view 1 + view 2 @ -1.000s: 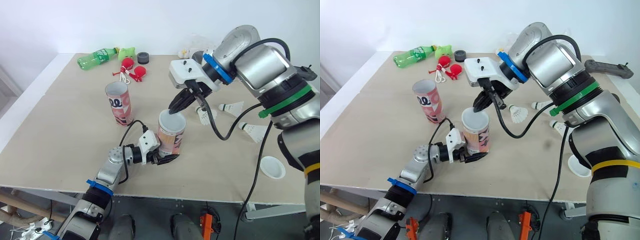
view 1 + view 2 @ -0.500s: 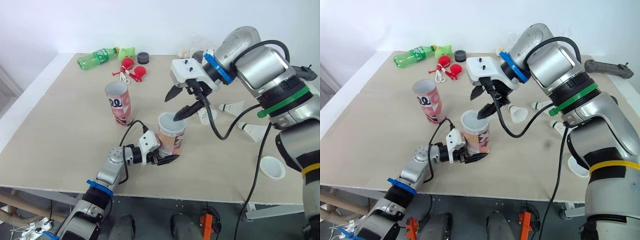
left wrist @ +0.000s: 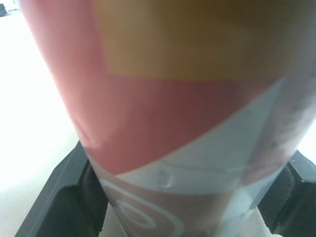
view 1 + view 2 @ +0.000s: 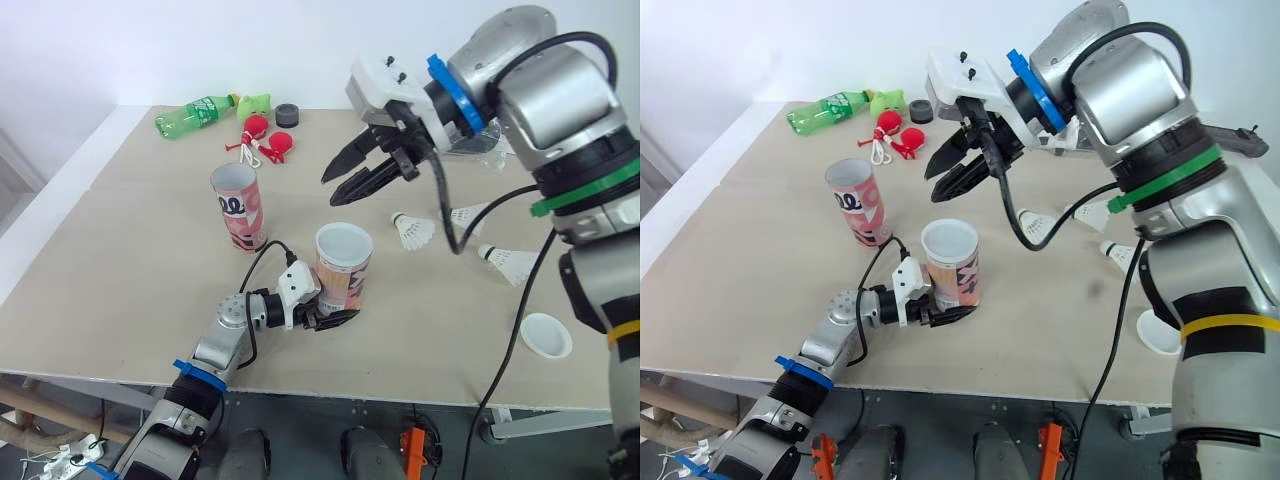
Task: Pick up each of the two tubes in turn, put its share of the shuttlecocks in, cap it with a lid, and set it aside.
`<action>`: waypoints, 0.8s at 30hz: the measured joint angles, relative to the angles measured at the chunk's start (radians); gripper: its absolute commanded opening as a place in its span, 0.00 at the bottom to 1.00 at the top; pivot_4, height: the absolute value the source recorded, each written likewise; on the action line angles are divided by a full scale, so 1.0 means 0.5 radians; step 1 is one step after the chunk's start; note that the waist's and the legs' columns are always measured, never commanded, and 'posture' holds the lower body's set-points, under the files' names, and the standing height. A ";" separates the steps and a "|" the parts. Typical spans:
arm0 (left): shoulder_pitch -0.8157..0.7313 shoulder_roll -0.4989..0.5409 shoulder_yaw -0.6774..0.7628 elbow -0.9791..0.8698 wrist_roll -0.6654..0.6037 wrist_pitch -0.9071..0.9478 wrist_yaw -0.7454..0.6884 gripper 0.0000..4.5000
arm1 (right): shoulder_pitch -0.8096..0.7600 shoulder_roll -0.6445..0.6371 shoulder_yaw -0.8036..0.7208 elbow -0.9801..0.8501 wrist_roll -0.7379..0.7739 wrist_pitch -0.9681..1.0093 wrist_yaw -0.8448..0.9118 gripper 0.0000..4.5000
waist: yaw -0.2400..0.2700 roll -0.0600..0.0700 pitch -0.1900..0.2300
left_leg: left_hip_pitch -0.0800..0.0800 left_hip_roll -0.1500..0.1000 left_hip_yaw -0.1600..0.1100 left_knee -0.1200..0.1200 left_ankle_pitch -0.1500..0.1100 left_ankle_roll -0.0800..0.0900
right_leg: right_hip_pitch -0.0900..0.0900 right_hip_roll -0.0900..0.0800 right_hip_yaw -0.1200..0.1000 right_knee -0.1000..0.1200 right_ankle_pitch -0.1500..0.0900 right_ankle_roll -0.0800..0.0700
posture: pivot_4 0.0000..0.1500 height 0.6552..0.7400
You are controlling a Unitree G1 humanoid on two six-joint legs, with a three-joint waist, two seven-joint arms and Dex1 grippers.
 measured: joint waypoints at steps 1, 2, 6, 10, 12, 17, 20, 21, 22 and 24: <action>-0.001 0.000 0.000 0.001 0.000 0.000 0.001 0.72 | 0.019 -0.015 0.012 -0.027 0.016 0.008 0.000 0.05 | -0.001 0.000 0.000 | 0.000 0.000 0.000 0.000 0.000 0.000 | 0.000 0.000 0.000 0.000 -0.002 0.004 | 1.00 1.00; -0.001 0.000 0.001 0.003 0.000 0.000 0.001 0.72 | 0.042 -0.029 0.043 -0.059 0.031 0.020 0.000 0.05 | -0.001 0.000 0.000 | 0.001 0.000 0.000 0.000 0.000 0.000 | 0.000 0.000 0.000 0.000 -0.004 0.006 | 1.00 1.00; -0.001 0.000 0.002 0.004 0.000 -0.002 -0.001 0.72 | 0.128 -0.041 0.131 -0.117 0.037 0.043 0.000 0.05 | 0.000 0.000 0.000 | 0.000 0.000 0.000 0.000 0.000 0.000 | 0.000 0.000 0.000 0.000 -0.003 0.006 | 1.00 1.00; -0.001 0.000 0.001 0.004 0.000 -0.001 -0.003 0.72 | 0.186 -0.032 0.145 -0.142 0.011 0.037 0.000 0.05 | 0.002 0.000 0.000 | 0.000 0.000 0.000 0.000 0.000 0.000 | 0.000 0.000 0.000 0.000 -0.003 0.004 | 1.00 1.00; -0.001 0.000 0.001 0.003 0.000 -0.001 -0.002 0.72 | 0.209 -0.022 0.167 -0.142 -0.021 0.034 0.000 0.05 | 0.001 0.000 0.000 | 0.000 0.000 0.000 0.000 0.000 0.000 | -0.001 0.000 0.000 0.000 -0.002 0.004 | 1.00 1.00; 0.000 0.001 0.000 0.003 0.000 -0.001 -0.002 0.72 | 0.213 -0.020 0.183 -0.159 -0.039 0.022 0.000 0.05 | 0.001 0.000 0.000 | 0.000 0.000 0.000 0.000 0.000 0.000 | 0.000 0.000 0.000 0.000 -0.003 0.004 | 1.00 1.00; -0.001 0.001 -0.001 0.003 0.001 -0.002 -0.001 0.72 | 0.215 -0.038 0.199 -0.196 -0.051 0.009 0.000 0.05 | 0.001 0.000 0.000 | 0.000 0.000 0.000 0.000 0.000 0.000 | 0.000 0.000 0.000 0.000 -0.003 0.005 | 1.00 1.00; -0.001 0.001 -0.002 0.003 0.002 -0.002 0.000 0.72 | 0.220 -0.044 0.199 -0.208 -0.057 0.002 0.000 0.05 | 0.001 0.000 0.000 | 0.001 0.000 0.000 0.000 0.000 0.000 | 0.000 0.000 0.000 0.000 -0.003 0.005 | 1.00 1.00; -0.001 0.001 -0.002 0.003 0.002 -0.002 0.001 0.72 | 0.223 -0.047 0.199 -0.215 -0.064 -0.005 0.000 0.05 | 0.001 0.000 0.000 | 0.001 0.000 0.000 0.000 0.000 0.000 | 0.001 0.000 0.000 0.000 -0.003 0.005 | 1.00 1.00; -0.002 0.001 -0.005 0.004 0.005 -0.002 0.004 0.72 | 0.234 -0.057 0.200 -0.235 -0.091 -0.030 0.000 0.05 | 0.001 0.000 -0.001 | 0.003 0.000 0.000 0.000 0.000 0.000 | 0.003 0.000 0.000 0.000 -0.004 0.006 | 1.00 1.00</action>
